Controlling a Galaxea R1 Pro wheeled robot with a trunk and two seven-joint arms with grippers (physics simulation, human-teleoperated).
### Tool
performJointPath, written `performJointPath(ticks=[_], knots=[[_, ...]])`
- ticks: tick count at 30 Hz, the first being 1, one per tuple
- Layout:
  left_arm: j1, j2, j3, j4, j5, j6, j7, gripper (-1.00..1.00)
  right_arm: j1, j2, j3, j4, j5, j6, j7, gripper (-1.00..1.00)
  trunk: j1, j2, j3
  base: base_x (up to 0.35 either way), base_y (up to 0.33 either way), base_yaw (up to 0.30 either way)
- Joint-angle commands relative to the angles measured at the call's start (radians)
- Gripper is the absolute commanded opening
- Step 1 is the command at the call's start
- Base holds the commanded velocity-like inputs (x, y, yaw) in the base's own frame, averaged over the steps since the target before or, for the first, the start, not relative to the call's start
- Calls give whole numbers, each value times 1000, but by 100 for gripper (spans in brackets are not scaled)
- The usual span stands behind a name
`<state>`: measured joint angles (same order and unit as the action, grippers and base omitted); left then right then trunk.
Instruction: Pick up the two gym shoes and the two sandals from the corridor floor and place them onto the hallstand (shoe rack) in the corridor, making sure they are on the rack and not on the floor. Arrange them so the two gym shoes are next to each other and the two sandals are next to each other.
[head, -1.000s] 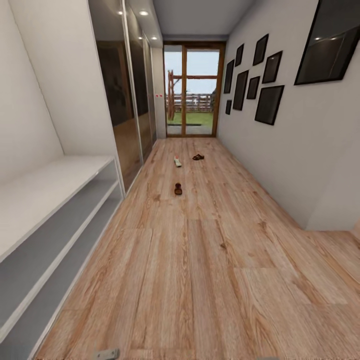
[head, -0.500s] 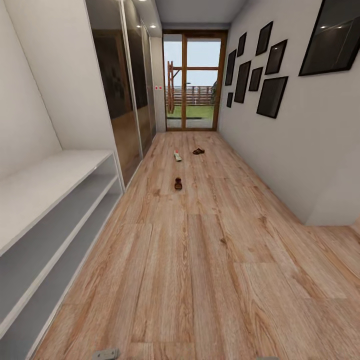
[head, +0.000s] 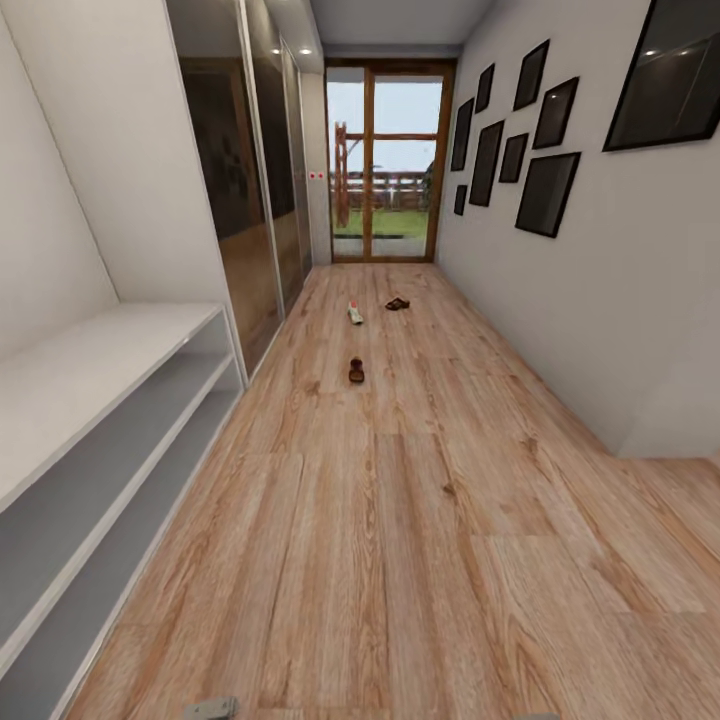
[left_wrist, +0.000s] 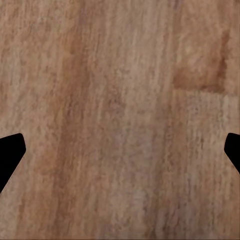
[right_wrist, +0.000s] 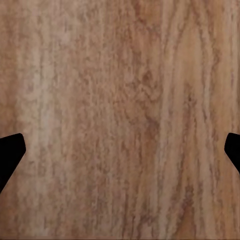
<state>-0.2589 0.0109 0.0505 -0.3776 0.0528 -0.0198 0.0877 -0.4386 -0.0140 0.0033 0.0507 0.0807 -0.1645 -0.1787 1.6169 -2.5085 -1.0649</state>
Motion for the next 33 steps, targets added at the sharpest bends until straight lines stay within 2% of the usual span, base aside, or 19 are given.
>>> performJointPath(ticks=[1, 23, 26, 33], knots=[[0, 0, 0, 0, 6, -2, 1, 100, -2, 0, 0, 5, 9, -6, -5, 100, 0, 0, -1, 168, 0, 0], [0, -3, 0, 0, 7, -3, 1, 100, -2, 2, 0, 4, 9, -6, -5, 100, 0, 0, -1, 12, 0, 0], [0, -3, 0, 0, 7, -3, 1, 100, -2, 2, 0, 4, 9, -6, -5, 100, 2, -1, -12, 0, 0, 0], [0, -3, 0, 0, 7, -3, 1, 100, -2, 2, 0, 4, 8, -6, -5, 100, 2, -1, -12, 0, 0, 0]])
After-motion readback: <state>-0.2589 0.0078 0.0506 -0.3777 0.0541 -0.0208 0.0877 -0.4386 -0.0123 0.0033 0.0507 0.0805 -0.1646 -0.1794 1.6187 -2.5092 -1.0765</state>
